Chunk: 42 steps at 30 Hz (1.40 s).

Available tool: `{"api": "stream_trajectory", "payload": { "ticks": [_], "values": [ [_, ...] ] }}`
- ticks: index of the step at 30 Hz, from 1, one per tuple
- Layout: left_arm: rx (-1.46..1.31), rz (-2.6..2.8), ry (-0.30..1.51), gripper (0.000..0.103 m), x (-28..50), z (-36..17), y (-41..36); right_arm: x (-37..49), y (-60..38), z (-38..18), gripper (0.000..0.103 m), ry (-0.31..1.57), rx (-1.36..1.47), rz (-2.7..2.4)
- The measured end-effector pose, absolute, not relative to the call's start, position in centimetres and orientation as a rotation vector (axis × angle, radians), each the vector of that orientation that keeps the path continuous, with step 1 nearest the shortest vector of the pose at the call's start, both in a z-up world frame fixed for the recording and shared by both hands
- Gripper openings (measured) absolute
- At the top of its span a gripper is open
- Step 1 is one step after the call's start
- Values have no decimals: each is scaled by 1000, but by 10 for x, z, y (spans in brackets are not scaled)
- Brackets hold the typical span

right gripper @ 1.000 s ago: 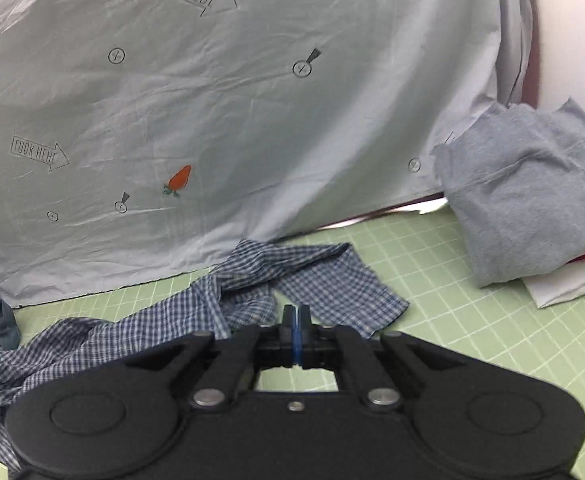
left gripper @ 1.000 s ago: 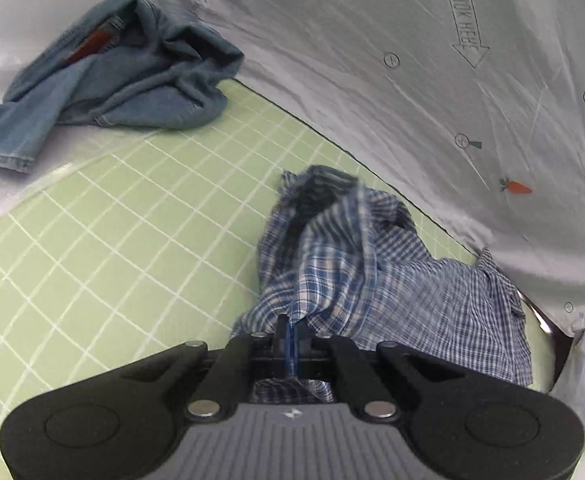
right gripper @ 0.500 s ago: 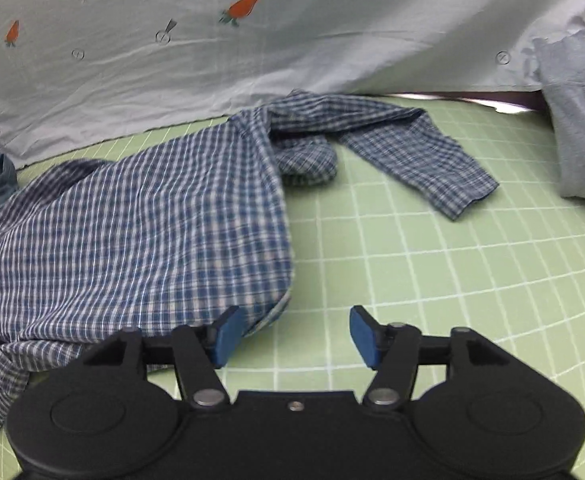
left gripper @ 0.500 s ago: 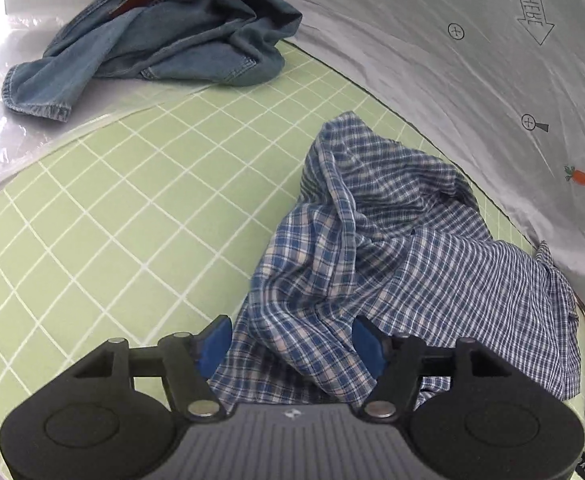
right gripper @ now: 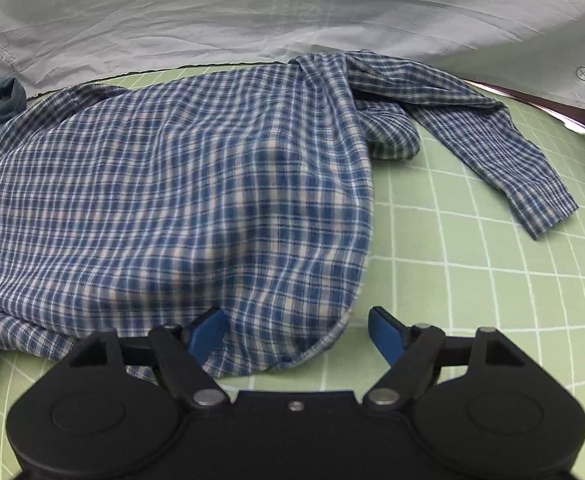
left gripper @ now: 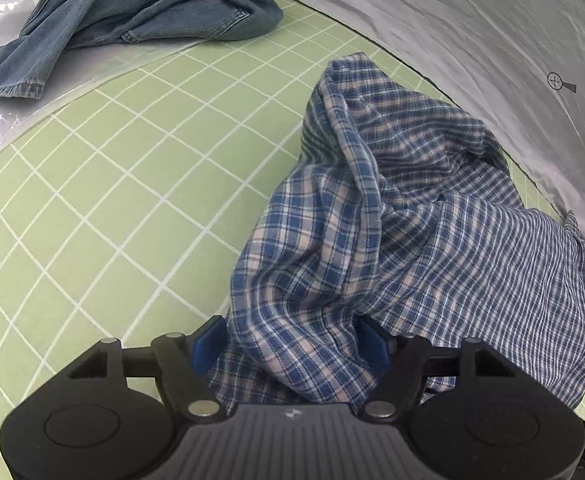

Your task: Fold clothes

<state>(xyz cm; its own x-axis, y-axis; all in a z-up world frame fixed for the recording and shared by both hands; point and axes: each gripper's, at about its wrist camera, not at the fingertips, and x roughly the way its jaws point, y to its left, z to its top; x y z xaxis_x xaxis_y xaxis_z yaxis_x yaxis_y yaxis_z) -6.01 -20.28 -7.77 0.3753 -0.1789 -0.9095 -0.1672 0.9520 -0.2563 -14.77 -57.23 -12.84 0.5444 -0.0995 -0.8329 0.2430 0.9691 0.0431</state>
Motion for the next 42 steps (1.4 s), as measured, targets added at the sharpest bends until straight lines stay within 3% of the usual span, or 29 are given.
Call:
{"api": "stream_trajectory", "payload": {
  "ticks": [1,2,3,4,7,18,21,25,30,34,36,40,42],
  "values": [
    [-335,-14,1197,51,-60,-79,-203,-148,-572,-126,20,971,172,-181],
    [-336,-30,1196,40,-61,-79,-202,-149,-572,-124,9,966,183,-164],
    [-335,-48,1194,24,-62,-79,-202,-152,-572,-119,8,951,186,-156],
    [-323,-68,1188,15,-64,-78,-203,-157,-573,-114,5,932,186,-152],
    [-313,-103,1172,4,-74,-72,-203,-176,-578,-93,4,867,204,-154],
    [-491,-307,1013,2,-134,3,-159,-268,-599,53,3,526,334,-201],
    [-486,-269,965,3,-137,0,-148,-272,-610,58,4,497,399,-224],
    [-395,-156,1028,12,-133,-26,-154,-249,-591,13,23,680,291,-310],
    [-303,-141,1100,62,-145,-46,-163,-257,-563,-33,56,793,233,-380],
    [-274,-147,1148,68,-151,-57,-168,-270,-559,-57,64,860,230,-426],
    [-268,-150,1172,69,-153,-63,-170,-276,-560,-65,75,875,253,-441],
    [-256,-155,1220,69,-158,-74,-174,-285,-564,-79,77,914,314,-462],
    [-255,-159,1243,63,-160,-79,-174,-287,-565,-83,77,923,336,-477]
  ]
}}
